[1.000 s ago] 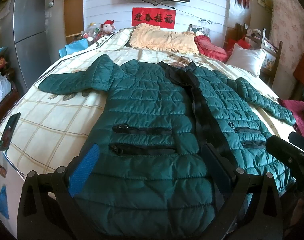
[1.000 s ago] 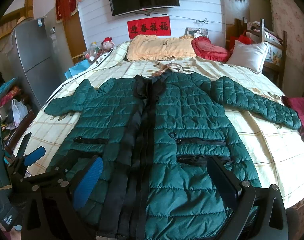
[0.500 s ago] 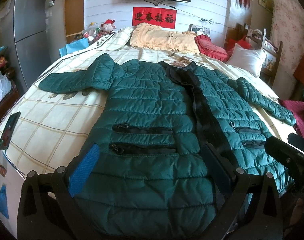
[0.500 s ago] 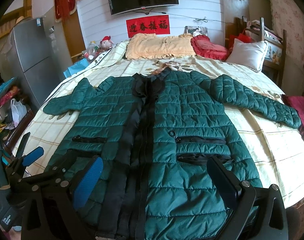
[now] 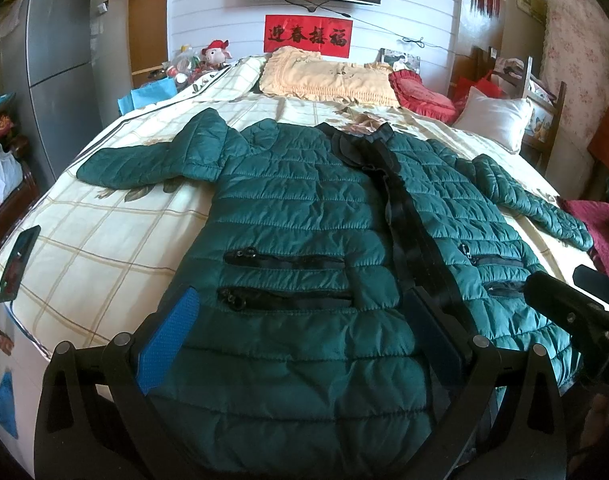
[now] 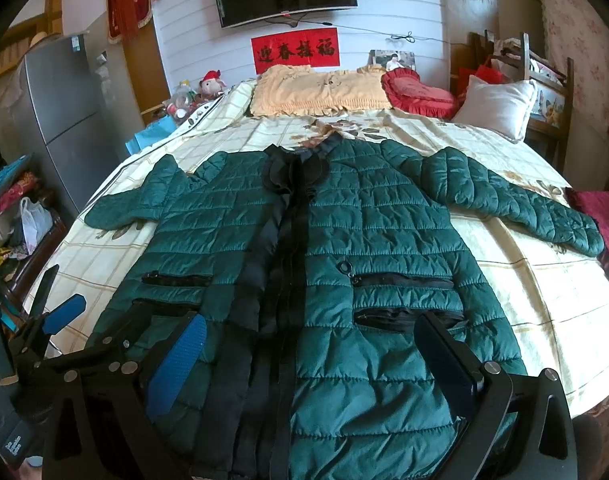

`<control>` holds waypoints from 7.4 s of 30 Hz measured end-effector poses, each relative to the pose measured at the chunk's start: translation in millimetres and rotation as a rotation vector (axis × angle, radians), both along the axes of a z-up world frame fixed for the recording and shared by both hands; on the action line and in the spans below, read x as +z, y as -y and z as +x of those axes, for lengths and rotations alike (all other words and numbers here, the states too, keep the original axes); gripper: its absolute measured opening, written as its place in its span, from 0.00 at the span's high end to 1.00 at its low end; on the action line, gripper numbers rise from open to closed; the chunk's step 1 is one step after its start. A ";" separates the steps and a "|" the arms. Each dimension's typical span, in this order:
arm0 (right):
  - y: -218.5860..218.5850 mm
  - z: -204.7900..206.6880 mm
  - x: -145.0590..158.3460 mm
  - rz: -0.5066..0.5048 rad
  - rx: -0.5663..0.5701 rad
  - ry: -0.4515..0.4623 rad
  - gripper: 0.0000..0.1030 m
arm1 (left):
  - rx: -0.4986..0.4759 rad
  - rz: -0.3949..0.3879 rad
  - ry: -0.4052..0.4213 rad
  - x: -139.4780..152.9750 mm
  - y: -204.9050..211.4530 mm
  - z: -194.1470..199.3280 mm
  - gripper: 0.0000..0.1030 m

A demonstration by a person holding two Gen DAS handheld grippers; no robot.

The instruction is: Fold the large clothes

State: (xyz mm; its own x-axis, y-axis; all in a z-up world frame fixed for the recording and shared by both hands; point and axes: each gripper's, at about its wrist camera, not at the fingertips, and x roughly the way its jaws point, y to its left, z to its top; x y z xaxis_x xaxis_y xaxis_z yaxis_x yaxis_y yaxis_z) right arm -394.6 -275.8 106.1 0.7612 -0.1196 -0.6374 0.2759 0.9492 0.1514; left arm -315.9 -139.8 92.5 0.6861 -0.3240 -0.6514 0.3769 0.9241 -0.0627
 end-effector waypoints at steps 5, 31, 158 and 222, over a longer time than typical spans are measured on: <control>1.0 3.4 -1.0 -0.015 -0.001 -0.007 0.00 | 0.000 0.000 0.008 -1.3 1.9 0.5 0.00; 14.0 45.3 11.0 -0.013 -0.006 0.005 0.00 | 0.027 -0.015 -0.013 9.8 6.8 44.2 0.00; 76.5 276.8 -35.3 0.047 0.021 -0.129 0.00 | 0.540 -0.344 -0.176 -31.0 -250.2 398.4 0.86; 135.7 195.6 -11.2 0.029 -0.092 -0.084 0.00 | -0.071 -0.266 -0.142 67.4 22.0 236.7 0.86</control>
State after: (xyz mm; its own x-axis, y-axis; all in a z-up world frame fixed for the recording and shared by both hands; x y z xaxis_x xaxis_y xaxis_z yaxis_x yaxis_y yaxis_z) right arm -199.0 -411.4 94.9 0.6918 -0.1670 -0.7025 0.3745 0.9148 0.1514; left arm -79.2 -161.8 159.9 0.5639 -0.5398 -0.6250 0.4100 0.8400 -0.3555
